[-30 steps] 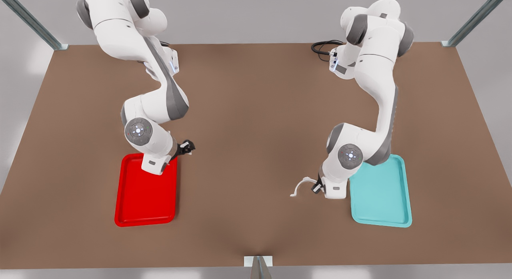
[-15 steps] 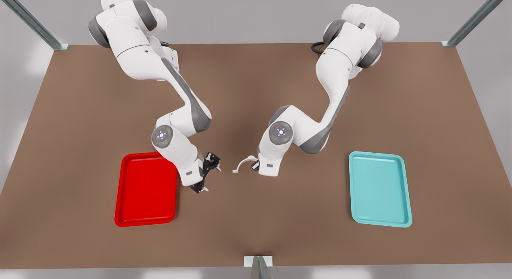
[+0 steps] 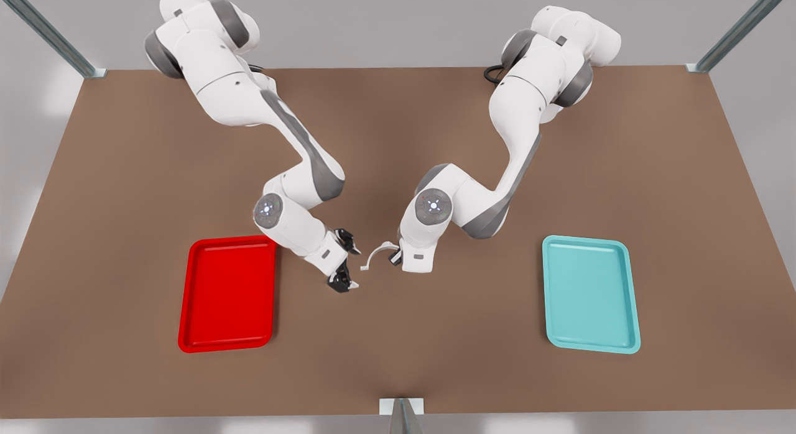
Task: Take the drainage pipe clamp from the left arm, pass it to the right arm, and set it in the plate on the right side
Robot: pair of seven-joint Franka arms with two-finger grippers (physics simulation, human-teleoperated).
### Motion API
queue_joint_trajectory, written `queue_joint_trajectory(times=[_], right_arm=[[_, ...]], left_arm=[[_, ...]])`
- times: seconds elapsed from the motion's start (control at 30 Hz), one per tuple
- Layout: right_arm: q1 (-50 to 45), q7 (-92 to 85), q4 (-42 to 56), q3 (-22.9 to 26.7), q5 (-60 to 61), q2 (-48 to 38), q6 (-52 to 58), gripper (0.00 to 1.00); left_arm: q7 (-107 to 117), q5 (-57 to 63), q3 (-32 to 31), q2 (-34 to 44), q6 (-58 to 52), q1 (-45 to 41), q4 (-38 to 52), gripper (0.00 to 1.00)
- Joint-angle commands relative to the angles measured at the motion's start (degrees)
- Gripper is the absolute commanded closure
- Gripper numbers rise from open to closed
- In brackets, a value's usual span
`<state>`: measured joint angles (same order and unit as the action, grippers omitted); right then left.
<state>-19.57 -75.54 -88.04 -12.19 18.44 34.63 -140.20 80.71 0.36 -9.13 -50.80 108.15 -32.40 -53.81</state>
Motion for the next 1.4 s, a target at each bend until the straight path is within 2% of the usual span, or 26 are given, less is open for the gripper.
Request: queue_joint_trajectory(times=[0.0,0.9,0.93,0.97,1.0,1.03,1.07,1.1,1.13,1.17,1.37], right_arm=[[-0.56,-25.01,0.06,-0.03,0.90,0.52,-2.45,0.00],[-4.86,-24.57,0.06,-0.03,4.68,4.13,-4.73,0.00],[-4.95,-24.57,0.15,-0.03,4.68,4.13,-4.73,0.03],[-5.22,-24.57,0.24,-0.03,4.59,4.13,-4.73,0.19],[-5.22,-24.57,0.32,-0.03,4.59,4.13,-4.73,0.39],[-5.22,-24.57,0.33,0.06,4.59,4.13,-4.73,0.67],[-5.13,-24.48,0.41,-0.03,4.68,4.13,-4.65,0.79],[-5.13,-24.39,0.33,0.06,4.68,4.13,-4.47,0.79],[-5.04,-24.48,0.41,0.06,4.59,4.13,-4.21,0.79],[-5.04,-24.57,0.41,0.06,4.42,4.04,-4.21,0.79],[-5.04,-24.57,0.41,0.24,4.15,4.13,-3.77,0.79]], left_arm=[[2.25,0.08,-0.01,0.09,0.48,-0.03,0.02,0.79],[2.34,0.26,0.16,-0.17,1.97,-0.47,0.11,0.79],[2.34,0.26,0.25,-0.17,1.89,-0.47,0.11,0.79],[2.52,0.34,0.25,-0.17,1.89,-0.47,0.11,0.79],[2.52,0.26,0.25,-0.17,1.89,-0.47,0.11,0.79],[2.61,0.34,0.34,-0.26,1.89,-0.47,0.11,0.79],[2.61,0.34,0.34,-0.35,1.89,-0.47,0.11,0.79],[2.61,0.34,0.34,-0.35,1.89,-0.47,0.11,0.79],[2.52,0.34,0.34,-0.26,1.80,-0.38,0.03,0.08],[2.52,1.84,0.43,-0.26,1.62,-0.47,0.02,0.00],[2.69,0.43,0.43,1.06,-2.06,0.15,0.20,0.00]])
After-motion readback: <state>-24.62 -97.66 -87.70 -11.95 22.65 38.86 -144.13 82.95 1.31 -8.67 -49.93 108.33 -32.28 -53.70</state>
